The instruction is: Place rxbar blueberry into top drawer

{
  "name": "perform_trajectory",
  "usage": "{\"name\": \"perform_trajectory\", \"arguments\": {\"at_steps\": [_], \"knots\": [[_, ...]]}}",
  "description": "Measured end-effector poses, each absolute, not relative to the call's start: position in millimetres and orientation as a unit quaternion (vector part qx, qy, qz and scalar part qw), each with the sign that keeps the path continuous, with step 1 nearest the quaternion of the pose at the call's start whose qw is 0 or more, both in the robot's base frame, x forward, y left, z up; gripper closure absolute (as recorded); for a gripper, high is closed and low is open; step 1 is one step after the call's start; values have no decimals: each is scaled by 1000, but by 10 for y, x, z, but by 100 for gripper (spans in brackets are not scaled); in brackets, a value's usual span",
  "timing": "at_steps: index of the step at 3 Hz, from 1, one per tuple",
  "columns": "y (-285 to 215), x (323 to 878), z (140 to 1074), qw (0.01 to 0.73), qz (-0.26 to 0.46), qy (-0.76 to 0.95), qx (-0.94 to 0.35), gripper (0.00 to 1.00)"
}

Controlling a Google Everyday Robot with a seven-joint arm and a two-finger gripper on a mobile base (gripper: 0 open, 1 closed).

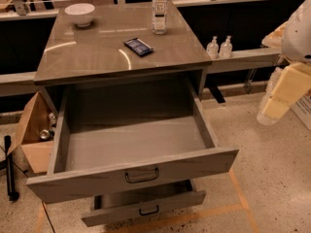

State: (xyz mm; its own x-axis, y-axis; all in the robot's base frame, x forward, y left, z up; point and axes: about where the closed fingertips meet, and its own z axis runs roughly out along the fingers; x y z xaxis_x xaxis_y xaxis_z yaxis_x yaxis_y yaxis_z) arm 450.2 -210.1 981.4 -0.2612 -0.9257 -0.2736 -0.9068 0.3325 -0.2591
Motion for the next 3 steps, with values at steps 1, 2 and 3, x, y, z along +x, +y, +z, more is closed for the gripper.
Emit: {"name": "perform_trajectory", "arguments": {"at_steps": [1, 2, 3], "knots": [[-1934, 4953, 9765, 254, 34, 810, -528, 0], [-1698, 5498, 9642, 318, 115, 821, -461, 0], [-1330, 5892, 9448, 390, 172, 804, -415, 0]]}}
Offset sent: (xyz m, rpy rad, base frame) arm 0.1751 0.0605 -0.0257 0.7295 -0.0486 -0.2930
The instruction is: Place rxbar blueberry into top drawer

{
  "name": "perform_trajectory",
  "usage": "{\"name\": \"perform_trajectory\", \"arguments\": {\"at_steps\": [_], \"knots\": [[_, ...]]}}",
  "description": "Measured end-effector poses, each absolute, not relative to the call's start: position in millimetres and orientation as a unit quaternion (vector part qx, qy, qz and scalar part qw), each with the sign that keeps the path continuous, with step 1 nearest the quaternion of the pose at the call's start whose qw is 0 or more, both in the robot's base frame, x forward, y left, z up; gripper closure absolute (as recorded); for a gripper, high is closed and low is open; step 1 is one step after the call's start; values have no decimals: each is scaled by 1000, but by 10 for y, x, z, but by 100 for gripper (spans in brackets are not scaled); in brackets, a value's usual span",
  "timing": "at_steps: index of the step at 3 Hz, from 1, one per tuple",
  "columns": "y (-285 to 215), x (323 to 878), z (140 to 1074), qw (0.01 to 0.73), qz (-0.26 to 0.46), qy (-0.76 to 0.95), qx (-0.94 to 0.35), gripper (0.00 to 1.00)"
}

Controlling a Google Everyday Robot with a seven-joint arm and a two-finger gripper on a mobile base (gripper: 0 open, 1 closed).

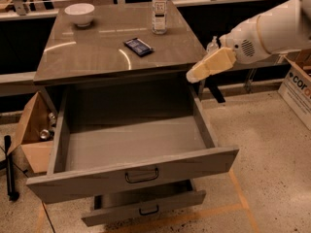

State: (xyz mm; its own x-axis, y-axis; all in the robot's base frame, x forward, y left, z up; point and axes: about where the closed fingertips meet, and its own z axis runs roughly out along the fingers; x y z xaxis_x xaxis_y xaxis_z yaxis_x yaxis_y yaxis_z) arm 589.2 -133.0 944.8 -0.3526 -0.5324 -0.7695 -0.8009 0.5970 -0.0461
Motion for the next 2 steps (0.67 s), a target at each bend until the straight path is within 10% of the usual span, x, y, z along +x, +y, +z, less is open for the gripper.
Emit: {"name": "perform_trajectory", "arguments": {"at_steps": [2], "knots": [[-1051, 6311, 9305, 439, 139, 805, -374, 0]]}}
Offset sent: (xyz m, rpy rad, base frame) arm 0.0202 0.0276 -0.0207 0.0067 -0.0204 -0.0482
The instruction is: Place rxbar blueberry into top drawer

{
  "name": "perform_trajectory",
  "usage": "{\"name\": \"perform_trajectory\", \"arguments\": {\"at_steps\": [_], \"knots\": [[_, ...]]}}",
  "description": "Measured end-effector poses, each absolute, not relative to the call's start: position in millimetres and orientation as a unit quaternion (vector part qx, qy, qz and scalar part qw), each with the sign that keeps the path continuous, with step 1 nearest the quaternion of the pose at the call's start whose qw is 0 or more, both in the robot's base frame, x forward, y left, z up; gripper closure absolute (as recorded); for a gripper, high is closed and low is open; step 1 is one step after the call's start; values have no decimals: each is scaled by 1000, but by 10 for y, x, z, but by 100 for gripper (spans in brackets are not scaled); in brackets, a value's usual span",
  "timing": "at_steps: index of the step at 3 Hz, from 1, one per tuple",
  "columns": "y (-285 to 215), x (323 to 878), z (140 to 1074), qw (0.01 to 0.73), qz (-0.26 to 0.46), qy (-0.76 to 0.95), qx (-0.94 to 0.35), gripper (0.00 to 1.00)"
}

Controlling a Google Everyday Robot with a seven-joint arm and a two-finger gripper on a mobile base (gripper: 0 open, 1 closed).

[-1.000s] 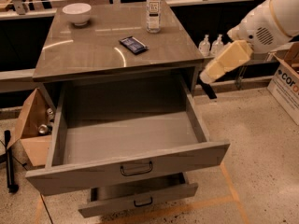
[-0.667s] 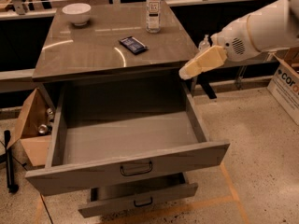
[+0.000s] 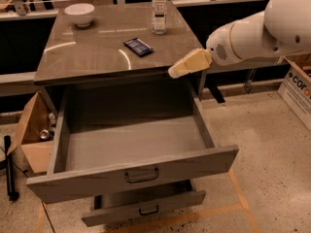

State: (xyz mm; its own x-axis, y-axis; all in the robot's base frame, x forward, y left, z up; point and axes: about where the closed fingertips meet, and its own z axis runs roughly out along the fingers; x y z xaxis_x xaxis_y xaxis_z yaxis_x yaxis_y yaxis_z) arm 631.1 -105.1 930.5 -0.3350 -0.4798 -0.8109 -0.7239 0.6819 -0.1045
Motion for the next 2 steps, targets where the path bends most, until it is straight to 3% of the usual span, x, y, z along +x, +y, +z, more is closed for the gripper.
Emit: {"name": "perform_trajectory", "arguments": {"at_steps": [2], "knots": [[-955, 6424, 9254, 460, 147, 797, -362, 0]]}}
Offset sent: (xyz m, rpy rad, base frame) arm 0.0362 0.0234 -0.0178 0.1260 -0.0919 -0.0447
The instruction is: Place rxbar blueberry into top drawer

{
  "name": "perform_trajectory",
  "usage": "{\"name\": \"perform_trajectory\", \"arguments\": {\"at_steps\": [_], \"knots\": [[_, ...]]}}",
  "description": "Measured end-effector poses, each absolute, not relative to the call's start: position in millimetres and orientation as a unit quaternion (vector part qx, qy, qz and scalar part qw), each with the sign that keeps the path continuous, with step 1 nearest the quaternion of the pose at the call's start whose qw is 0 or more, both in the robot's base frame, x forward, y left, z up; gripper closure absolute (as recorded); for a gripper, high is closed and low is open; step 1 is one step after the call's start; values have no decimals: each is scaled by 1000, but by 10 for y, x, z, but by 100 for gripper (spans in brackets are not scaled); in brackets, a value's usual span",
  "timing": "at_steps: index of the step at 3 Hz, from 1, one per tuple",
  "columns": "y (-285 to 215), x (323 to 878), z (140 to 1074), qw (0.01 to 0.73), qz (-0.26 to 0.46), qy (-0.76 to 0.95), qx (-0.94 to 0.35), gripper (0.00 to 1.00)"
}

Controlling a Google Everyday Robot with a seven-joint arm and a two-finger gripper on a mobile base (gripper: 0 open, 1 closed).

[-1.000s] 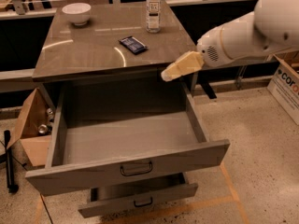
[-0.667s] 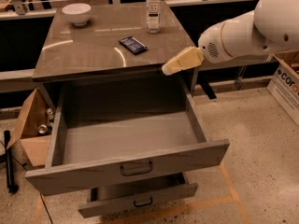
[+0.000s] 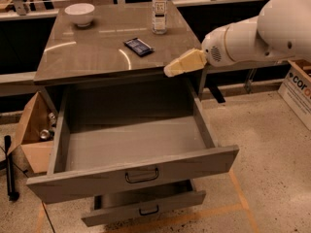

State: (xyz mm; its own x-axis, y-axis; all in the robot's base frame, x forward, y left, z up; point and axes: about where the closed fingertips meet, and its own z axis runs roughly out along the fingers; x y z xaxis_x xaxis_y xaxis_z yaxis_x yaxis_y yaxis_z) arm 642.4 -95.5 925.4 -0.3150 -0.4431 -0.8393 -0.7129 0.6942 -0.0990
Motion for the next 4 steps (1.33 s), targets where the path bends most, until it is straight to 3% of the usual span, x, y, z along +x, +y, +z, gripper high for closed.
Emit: {"name": "perform_trajectory", "arguments": {"at_steps": [1, 4], "knots": [[-661, 6804, 9145, 498, 163, 775, -353, 0], [-176, 7343, 8905, 524, 181, 754, -352, 0]]}}
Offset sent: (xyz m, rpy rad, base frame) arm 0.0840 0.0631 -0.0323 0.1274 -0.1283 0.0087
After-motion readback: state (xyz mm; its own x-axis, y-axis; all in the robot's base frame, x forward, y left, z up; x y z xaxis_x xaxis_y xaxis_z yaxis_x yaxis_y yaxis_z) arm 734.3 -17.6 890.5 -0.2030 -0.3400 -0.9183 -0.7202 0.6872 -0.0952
